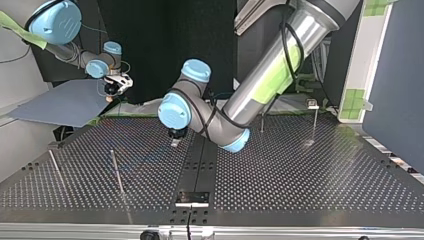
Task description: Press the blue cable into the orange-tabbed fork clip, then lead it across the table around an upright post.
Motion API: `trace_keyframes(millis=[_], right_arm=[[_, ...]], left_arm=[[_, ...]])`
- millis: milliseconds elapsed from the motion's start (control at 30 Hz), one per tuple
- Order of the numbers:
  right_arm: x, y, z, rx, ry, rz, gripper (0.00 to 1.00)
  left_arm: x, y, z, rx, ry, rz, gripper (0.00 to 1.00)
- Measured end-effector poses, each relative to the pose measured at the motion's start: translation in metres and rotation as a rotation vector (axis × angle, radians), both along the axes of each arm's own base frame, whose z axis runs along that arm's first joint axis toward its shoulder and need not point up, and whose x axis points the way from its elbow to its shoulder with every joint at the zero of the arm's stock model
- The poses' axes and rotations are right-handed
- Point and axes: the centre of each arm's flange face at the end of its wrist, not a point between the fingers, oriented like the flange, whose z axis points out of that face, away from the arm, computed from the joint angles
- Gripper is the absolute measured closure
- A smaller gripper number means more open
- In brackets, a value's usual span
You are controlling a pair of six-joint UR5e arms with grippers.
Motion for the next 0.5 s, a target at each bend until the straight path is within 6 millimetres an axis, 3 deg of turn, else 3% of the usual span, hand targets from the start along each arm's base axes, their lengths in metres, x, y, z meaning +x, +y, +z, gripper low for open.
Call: trace_keyframes(millis=[200, 500], right_arm=[[0.0, 0.0, 0.0, 0.001, 0.002, 0.001, 1.0], [0.0, -0.001, 0.001, 0.002, 0.004, 0.0, 1.0]], left_arm=[[-0.012, -0.006, 0.023, -0.037, -0.012, -0.068, 0.0], [-0.033, -0.019, 0.078, -0.141, -0.123, -0.162, 0.0]])
